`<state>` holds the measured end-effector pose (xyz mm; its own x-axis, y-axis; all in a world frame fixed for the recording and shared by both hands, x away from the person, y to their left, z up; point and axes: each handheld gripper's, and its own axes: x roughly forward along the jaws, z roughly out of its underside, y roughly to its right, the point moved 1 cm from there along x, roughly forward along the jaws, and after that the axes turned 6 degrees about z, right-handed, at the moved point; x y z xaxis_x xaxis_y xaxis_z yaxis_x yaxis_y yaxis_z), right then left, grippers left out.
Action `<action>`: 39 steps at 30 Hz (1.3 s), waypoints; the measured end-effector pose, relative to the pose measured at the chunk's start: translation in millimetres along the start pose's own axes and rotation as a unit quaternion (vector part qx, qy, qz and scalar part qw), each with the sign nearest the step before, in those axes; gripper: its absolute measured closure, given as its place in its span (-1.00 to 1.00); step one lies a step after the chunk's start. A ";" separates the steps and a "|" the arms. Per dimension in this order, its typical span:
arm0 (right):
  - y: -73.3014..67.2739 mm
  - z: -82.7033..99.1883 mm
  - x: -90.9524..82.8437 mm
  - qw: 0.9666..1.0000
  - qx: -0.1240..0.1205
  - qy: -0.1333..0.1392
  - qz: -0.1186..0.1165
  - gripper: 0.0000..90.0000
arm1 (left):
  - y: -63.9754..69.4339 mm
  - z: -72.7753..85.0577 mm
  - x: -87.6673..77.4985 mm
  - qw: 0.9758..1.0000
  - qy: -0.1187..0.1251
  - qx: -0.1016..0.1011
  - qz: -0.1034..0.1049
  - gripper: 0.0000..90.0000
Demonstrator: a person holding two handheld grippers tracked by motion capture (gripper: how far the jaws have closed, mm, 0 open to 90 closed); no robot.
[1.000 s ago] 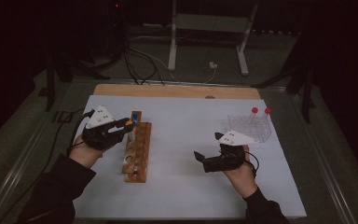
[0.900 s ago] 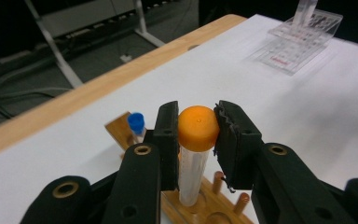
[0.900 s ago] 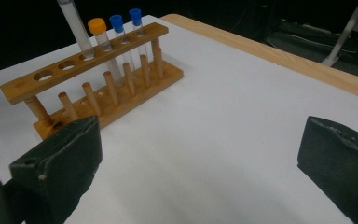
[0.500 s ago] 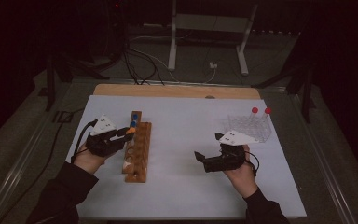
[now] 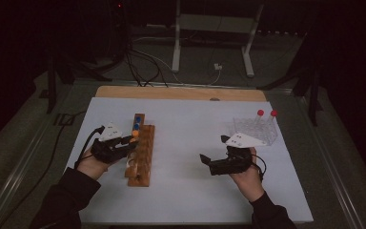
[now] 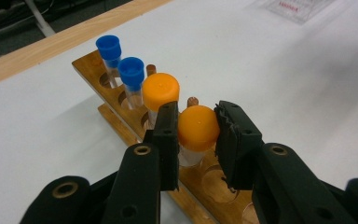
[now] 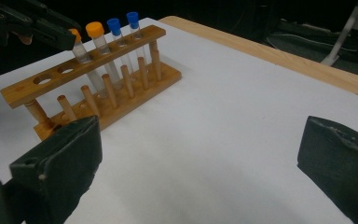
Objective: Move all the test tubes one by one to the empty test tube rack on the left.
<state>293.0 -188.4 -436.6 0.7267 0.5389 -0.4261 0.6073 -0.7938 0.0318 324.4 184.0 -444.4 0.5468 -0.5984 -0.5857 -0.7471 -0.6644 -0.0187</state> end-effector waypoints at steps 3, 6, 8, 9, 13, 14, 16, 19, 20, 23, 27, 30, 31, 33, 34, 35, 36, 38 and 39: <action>0.1 0.0 0.4 1.000 0.000 -0.001 -0.001 -1.00 | 0.7 -2.5 0.9 1.000 -0.009 0.003 -0.001 0.59; 0.4 -0.4 -0.3 1.000 0.000 0.000 -0.001 -1.00 | 0.2 -4.2 2.0 1.000 -0.014 0.002 0.001 0.59; 0.9 -0.5 -0.5 1.000 0.001 0.001 -0.001 -1.00 | -0.5 -4.6 2.4 1.000 -0.014 -0.001 0.004 0.59; 1.2 -0.6 -0.7 1.000 0.001 0.001 -0.001 -1.00 | -0.6 -4.6 2.3 1.000 -0.014 0.001 0.004 0.59; 2.6 -1.9 -2.7 1.000 0.002 0.004 0.000 -1.00 | -0.4 -3.7 1.5 1.000 -0.009 -0.007 0.003 0.27; 3.2 -2.4 -3.3 1.000 0.002 0.005 0.002 -1.00 | 0.4 -3.7 0.4 1.000 -0.005 -0.007 0.001 0.15; 4.9 -3.7 -4.9 1.000 0.000 0.009 0.007 -1.00 | 2.2 -3.8 -2.7 1.000 0.007 -0.010 0.001 -0.08; 8.4 -5.5 -7.4 1.000 -0.002 0.013 0.013 -1.00 | 3.1 -3.8 -9.5 0.999 0.025 -0.016 0.011 -0.28; 11.1 -6.5 -9.2 1.000 -0.002 0.016 0.016 -1.00 | 3.2 -3.5 -11.7 0.999 0.031 -0.019 0.018 -0.44; 21.3 -9.3 -15.9 0.999 -0.002 0.025 0.031 -1.00 | 4.2 -1.4 -17.2 0.998 0.048 -0.026 0.029 -0.66; 47.6 -11.0 -28.0 0.998 0.010 0.034 0.059 -1.00 | 8.1 4.5 -21.1 0.996 0.063 -0.024 0.064 -0.94; 65.7 -9.5 -35.0 0.996 0.019 0.036 0.083 -1.00 | 9.8 7.1 -21.9 0.994 0.073 -0.022 0.073 -0.95; 65.7 -9.5 -35.0 0.996 0.019 0.036 0.083 -1.00 | 10.4 8.4 -22.3 0.994 0.078 -0.020 0.073 -0.95; 78.5 -7.5 -38.9 0.994 0.024 0.035 0.102 -1.00 | 11.5 10.9 -22.9 0.993 0.085 -0.016 0.076 -0.95; 85.0 -6.1 -40.7 0.993 0.028 0.036 0.110 -1.00 | 11.8 12.0 -23.0 0.993 0.088 -0.016 0.076 -0.96; 91.5 -4.6 -42.1 0.992 0.030 0.034 0.119 -1.00 | 11.8 13.1 -23.3 0.993 0.089 -0.015 0.078 -0.96; 104.1 -1.0 -44.2 0.989 0.041 0.032 0.135 -1.00 | 11.8 13.9 -23.3 0.993 0.091 -0.015 0.079 -0.97; 110.3 1.4 -44.9 0.988 0.044 0.032 0.141 -1.00 | 11.3 15.3 -23.9 0.993 0.093 -0.015 0.077 -0.97; 115.6 3.6 -44.7 0.987 0.048 0.030 0.153 -1.00 | 10.9 15.9 -24.2 0.992 0.094 -0.016 0.078 -0.97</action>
<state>329.5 -305.3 -417.1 0.8908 0.2821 -0.3563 0.3244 -0.9438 0.0639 297.0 198.4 -443.3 0.4881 -0.7662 -0.4179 -0.8179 -0.5687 0.0875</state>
